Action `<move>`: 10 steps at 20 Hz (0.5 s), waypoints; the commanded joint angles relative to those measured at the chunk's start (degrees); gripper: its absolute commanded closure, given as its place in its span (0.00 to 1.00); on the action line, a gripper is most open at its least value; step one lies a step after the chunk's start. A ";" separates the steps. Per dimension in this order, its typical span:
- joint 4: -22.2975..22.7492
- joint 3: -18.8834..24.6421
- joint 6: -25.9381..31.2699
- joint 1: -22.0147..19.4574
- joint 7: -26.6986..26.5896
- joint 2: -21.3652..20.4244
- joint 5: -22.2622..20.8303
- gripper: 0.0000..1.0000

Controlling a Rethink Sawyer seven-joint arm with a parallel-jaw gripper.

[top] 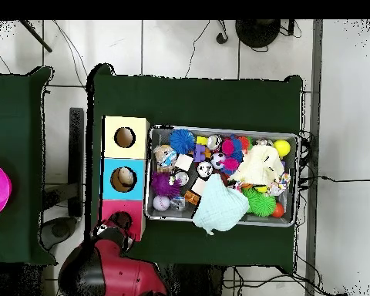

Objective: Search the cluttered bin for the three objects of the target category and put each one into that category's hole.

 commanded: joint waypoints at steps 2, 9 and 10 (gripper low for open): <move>-1.52 1.37 8.27 -2.94 7.04 2.10 0.11 0.00; -2.55 -2.88 10.78 0.89 6.67 0.85 0.64 0.00; -2.99 -4.05 12.30 1.61 6.35 0.08 0.50 0.00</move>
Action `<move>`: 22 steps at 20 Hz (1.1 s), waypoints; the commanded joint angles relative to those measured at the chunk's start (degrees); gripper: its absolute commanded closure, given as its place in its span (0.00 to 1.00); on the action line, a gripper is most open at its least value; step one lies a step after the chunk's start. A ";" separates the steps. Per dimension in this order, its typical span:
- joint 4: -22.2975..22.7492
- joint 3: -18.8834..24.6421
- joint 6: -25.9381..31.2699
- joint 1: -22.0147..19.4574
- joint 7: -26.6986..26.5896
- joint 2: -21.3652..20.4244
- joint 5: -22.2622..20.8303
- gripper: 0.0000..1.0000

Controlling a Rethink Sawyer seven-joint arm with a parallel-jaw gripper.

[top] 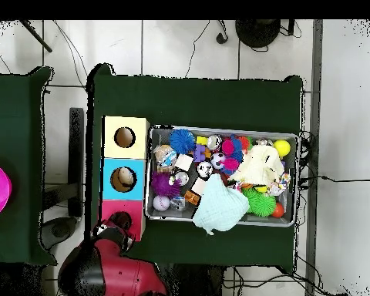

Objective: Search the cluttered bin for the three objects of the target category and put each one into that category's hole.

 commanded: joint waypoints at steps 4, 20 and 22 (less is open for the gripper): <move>-4.47 -7.85 17.22 3.69 5.74 -3.29 -0.76 0.00; -7.07 -8.93 18.63 -3.11 1.21 -7.46 -9.06 0.00; -7.72 -7.39 16.23 -5.47 0.48 -6.28 -10.48 0.00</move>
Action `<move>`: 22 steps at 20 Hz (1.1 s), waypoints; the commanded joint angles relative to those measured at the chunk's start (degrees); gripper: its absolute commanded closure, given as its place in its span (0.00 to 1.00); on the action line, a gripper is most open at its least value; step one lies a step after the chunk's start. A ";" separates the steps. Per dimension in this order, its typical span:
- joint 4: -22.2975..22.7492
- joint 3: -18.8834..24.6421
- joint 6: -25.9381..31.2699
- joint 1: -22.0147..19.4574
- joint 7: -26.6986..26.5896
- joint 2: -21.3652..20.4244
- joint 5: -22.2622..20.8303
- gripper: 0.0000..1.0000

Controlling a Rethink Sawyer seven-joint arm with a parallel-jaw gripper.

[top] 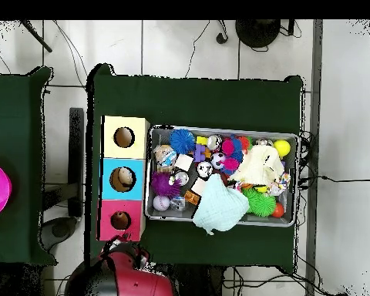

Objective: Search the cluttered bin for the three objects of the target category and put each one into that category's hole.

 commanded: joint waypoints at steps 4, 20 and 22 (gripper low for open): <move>-7.92 4.45 -8.17 -9.59 0.02 4.27 -7.98 0.00; -8.44 9.45 -14.69 -19.19 -0.03 8.11 -18.79 0.00; -9.02 9.19 -14.14 -19.47 0.06 8.18 -19.57 0.00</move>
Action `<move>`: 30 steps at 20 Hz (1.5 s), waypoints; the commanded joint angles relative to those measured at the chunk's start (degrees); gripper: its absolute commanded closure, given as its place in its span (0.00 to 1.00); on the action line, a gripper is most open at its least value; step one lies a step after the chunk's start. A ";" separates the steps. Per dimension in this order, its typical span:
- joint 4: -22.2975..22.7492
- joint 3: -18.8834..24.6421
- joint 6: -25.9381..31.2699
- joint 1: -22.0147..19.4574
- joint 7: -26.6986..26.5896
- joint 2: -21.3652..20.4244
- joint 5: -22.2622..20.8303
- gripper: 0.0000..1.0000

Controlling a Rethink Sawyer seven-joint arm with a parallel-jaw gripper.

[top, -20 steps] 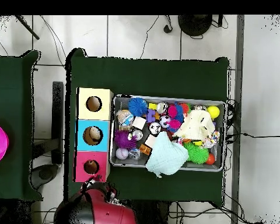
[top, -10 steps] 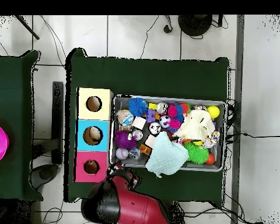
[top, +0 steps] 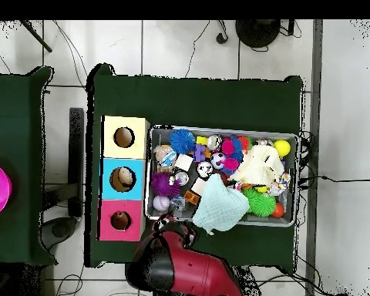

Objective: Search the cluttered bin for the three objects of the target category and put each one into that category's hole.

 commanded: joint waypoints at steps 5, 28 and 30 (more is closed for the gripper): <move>-6.61 7.40 -1.82 -3.90 0.36 2.57 -6.57 0.00; -9.44 9.19 -0.87 -5.64 0.72 4.32 -10.44 0.00; -9.53 9.76 -1.05 -6.42 0.38 4.37 -11.01 0.00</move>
